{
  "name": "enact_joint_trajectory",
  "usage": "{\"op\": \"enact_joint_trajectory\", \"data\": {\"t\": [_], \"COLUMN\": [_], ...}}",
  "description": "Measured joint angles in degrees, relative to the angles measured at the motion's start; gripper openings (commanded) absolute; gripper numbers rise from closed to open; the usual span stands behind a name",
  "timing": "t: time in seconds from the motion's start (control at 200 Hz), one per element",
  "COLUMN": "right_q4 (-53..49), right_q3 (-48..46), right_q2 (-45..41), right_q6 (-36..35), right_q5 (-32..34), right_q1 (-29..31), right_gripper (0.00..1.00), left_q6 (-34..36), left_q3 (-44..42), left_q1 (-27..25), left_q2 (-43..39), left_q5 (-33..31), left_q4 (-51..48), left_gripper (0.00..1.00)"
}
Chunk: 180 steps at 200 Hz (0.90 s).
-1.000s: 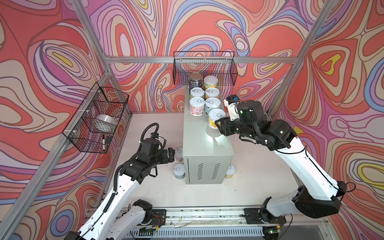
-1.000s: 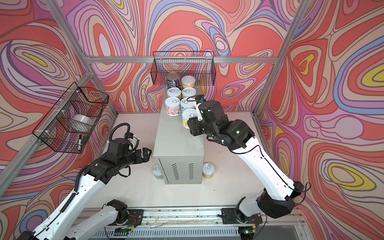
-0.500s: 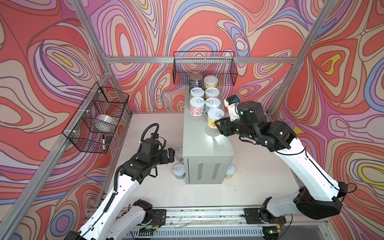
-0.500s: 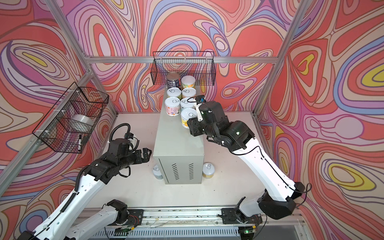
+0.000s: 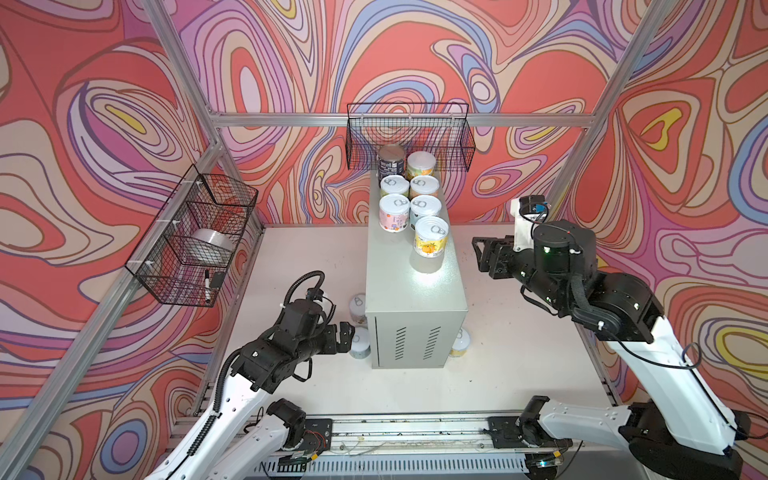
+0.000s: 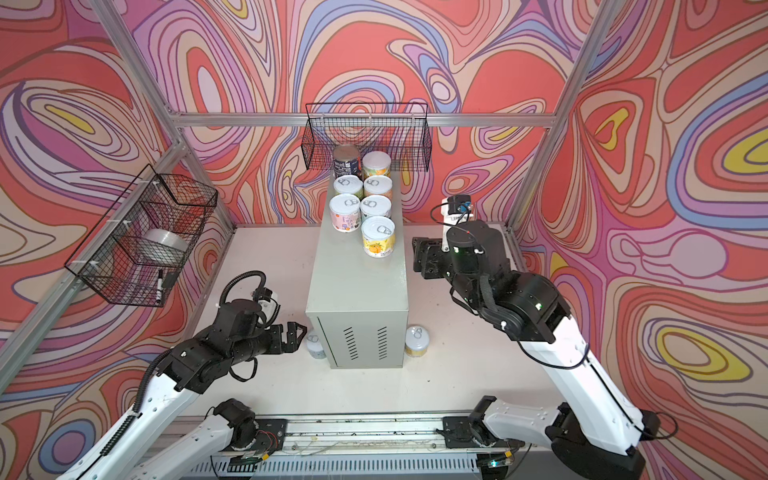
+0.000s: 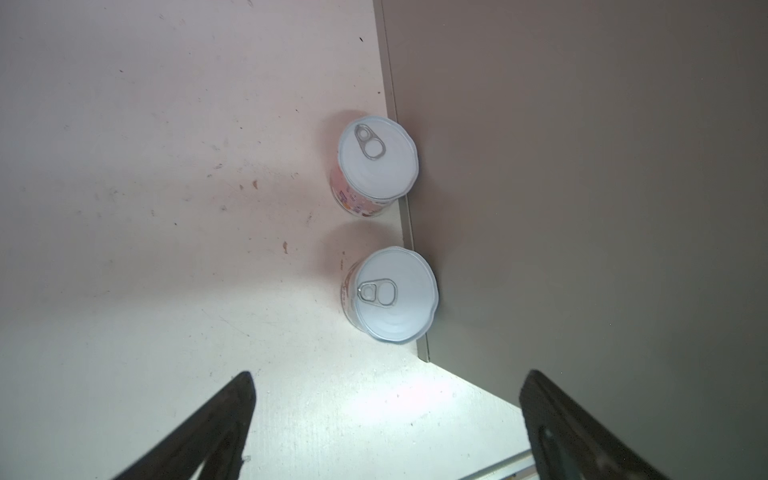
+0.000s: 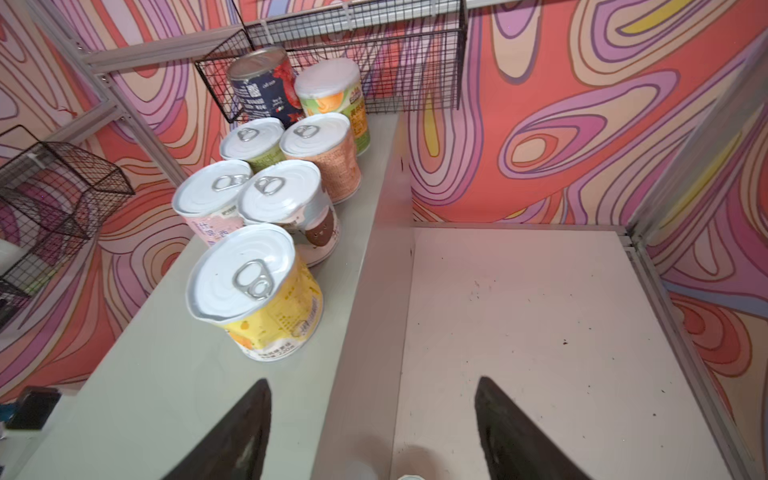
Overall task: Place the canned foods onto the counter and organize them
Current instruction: 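Withdraw the right gripper beside the cabinet while the left gripper lowers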
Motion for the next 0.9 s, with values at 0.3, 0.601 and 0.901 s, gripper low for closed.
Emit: {"op": "enact_joint_trajectory", "data": {"t": [0.3,0.601,0.901], "right_q4": [-1.0,-1.0,-1.3], "right_q3": [-1.8,-2.0,-2.3], "right_q2": [-0.5,0.7,2.5], "right_q6": [1.5,2.0,4.6], "right_q5": [2.3,2.1,-2.1], "right_q1": [0.0,0.0,-5.2], "right_gripper": [0.80,0.80,0.80], "left_q6": [-4.2,-6.8,-8.3], "left_q3": [-2.1,-9.9,-13.2], "left_q1": [-2.7,-3.6,-5.0], "left_q2": [7.2,8.8,9.6], "left_q5": [-1.8,-0.9,-0.3], "left_q4": [-0.9,4.1,11.5], "left_gripper": [0.99,0.98,0.94]}}
